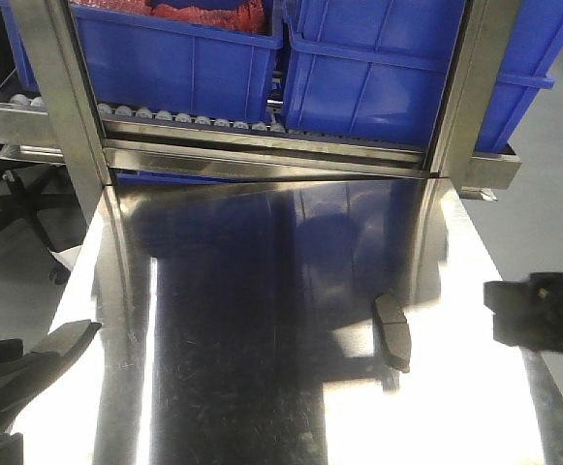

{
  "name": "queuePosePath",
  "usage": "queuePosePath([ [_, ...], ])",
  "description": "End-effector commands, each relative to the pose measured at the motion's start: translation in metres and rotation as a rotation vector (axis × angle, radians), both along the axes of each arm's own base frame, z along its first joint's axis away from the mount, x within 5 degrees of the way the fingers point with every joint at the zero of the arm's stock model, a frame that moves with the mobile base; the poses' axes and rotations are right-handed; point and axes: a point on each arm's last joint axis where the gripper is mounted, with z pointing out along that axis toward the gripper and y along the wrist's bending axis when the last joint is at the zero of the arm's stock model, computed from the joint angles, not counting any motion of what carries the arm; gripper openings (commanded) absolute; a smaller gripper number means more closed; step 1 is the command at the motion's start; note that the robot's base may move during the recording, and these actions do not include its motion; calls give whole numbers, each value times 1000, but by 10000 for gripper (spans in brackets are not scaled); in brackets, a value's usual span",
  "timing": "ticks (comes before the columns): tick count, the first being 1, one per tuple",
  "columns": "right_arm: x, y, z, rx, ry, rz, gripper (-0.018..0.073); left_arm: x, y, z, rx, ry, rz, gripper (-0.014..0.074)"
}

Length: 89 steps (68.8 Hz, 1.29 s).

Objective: Move and align brake pads A on conveyor
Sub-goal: 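Lower the right gripper over the other brake pad, then close the right gripper on the brake pad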

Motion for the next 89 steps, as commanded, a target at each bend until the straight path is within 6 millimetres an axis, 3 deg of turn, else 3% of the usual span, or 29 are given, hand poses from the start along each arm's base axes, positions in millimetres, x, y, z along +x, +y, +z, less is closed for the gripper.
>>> queuePosePath([
  [1, 28, 6, 14, 11, 6, 5, 365, 3, -3, 17, -70, -103, -2, -8],
  [23, 90, 54, -17, -44, 297, 69, 365, 3, -3, 17, -70, -103, -2, -8],
  [33, 115, 57, -32, -99, 412, -29, 377, 3, -3, 17, -70, -103, -2, -8],
  [51, 149, 68, -44, -145, 513, -25, 503, 3, -3, 17, -70, -103, -2, -8],
  [89, 170, 72, -97, -236, 673, -40, 483, 3, -3, 17, -70, -103, -2, -8],
])
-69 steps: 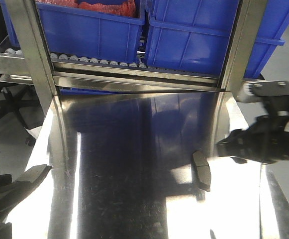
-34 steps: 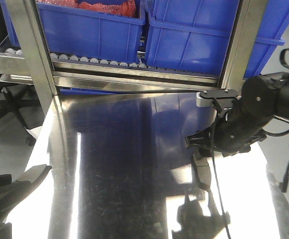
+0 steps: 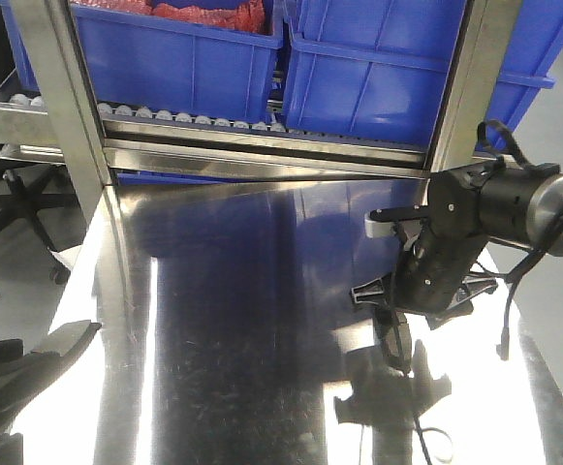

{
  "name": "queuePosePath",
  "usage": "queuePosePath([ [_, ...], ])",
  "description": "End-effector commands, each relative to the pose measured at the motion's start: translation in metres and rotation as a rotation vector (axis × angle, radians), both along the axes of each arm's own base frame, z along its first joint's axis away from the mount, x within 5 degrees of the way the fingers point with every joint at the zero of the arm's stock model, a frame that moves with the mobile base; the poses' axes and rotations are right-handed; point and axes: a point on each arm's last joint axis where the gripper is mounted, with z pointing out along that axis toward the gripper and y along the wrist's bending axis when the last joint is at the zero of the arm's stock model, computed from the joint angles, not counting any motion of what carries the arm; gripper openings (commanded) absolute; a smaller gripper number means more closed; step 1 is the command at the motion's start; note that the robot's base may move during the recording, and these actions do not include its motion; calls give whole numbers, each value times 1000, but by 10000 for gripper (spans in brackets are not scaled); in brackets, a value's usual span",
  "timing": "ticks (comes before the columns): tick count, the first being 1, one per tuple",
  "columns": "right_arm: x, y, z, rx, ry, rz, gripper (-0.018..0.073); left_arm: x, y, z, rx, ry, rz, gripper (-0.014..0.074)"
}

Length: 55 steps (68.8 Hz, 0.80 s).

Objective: Move and align brake pads A on conveyor
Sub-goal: 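Close the right gripper on the brake pad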

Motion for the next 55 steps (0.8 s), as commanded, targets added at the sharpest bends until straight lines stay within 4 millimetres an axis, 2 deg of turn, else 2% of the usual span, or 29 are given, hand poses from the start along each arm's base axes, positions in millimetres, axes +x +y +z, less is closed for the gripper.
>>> queuePosePath([
  [1, 5, 0, 17, 11, -66, 1, 483, 3, -3, 17, -70, -103, -2, -8],
  [25, 23, 7, 17, 6, -44, 0, 468, 3, -3, 17, -70, -103, -2, -8],
  [46, 28, 9, 10, -9, 14, -29, 463, 3, -3, 17, -70, -103, -2, -8],
  [55, 28, 8, 10, -9, 20, -50, 425, 3, -3, 17, -70, -103, -2, -8],
])
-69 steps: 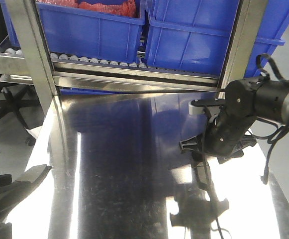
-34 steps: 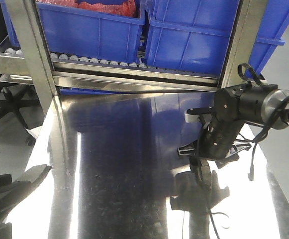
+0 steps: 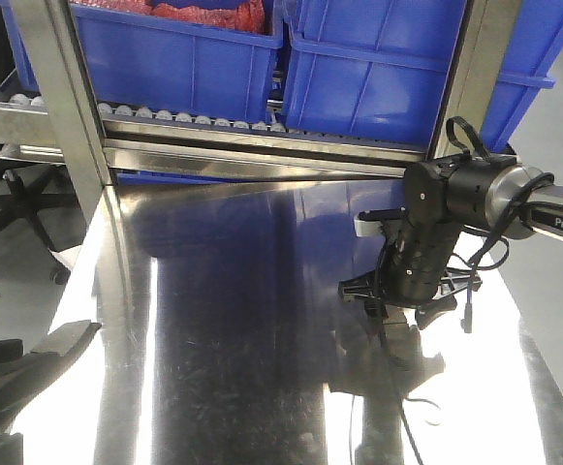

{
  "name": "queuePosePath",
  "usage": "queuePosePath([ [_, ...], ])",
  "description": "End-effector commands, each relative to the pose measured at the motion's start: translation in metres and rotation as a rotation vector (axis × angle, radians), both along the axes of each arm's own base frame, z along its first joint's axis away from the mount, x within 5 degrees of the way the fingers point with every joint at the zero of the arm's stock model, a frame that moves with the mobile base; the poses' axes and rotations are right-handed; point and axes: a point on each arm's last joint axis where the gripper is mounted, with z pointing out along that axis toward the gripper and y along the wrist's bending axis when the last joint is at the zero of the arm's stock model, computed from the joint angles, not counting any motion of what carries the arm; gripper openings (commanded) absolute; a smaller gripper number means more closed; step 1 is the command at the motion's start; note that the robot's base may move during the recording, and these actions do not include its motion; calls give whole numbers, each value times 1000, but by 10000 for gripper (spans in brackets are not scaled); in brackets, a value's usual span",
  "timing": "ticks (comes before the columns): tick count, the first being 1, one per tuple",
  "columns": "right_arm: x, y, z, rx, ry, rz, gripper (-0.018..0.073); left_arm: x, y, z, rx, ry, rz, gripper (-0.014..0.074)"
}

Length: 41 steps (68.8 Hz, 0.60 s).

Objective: Move and align brake pads A on conveyor
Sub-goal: 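Close the right gripper on the brake pad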

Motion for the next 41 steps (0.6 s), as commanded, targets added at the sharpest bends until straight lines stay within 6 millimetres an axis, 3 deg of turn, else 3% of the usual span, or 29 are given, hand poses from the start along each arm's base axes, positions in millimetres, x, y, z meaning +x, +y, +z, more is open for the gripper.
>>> queuePosePath([
  [1, 2, 0, 26, 17, -70, -11, 419, 3, -3, 17, -70, -103, -2, -8],
  [16, 3, 0, 22, 15, -58, -20, 291, 3, -3, 17, -70, -103, -2, -6],
  [41, 3, 0, 23, 14, -54, -22, -4, 3, -3, 17, -70, -103, -2, -6],
])
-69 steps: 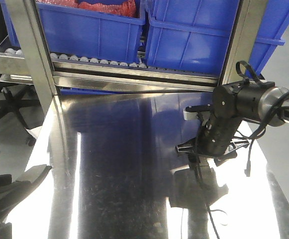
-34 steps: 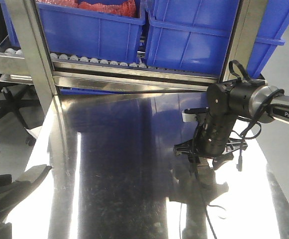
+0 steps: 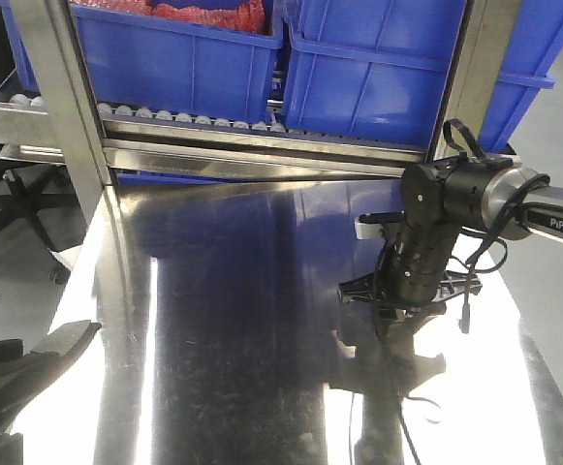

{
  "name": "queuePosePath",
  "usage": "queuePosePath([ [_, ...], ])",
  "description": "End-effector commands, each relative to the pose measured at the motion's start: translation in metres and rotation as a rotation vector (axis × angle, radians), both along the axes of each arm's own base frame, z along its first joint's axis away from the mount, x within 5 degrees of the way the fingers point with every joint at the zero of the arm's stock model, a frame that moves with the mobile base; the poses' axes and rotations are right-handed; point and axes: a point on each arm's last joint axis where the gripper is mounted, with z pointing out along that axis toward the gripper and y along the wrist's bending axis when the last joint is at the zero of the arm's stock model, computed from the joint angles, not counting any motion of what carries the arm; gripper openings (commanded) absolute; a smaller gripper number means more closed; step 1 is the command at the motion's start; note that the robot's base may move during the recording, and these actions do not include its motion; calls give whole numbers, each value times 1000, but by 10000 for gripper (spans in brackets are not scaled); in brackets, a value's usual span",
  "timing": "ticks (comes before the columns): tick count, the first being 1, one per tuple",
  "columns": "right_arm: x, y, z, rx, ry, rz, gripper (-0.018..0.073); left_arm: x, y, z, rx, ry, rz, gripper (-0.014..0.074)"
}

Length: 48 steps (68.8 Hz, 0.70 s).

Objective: Move and align brake pads A on conveyor
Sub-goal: 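Close the right gripper on the brake pad, then lift the pad with the right gripper and pull it back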

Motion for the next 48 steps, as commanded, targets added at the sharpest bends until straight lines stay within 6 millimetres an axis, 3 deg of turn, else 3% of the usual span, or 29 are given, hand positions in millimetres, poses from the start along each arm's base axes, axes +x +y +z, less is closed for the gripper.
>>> queuePosePath([
  [1, 3, 0, 26, 16, -73, 3, -12, 3, -3, 17, -70, -103, -2, -6],
  [11, 4, -2, 34, 20, -118, 4, -9, 3, -3, 17, -70, -103, -2, -6],
  [24, -4, -16, 63, 63, -266, -18, -8, 3, -3, 17, -70, -103, -2, -6],
  [36, -28, -42, 85, 66, -350, -5, -6, 3, -3, 17, -70, -103, -2, -6],
  [48, -64, -66, 109, 68, -450, -7, -6, 3, -3, 17, -70, -103, -2, -6],
])
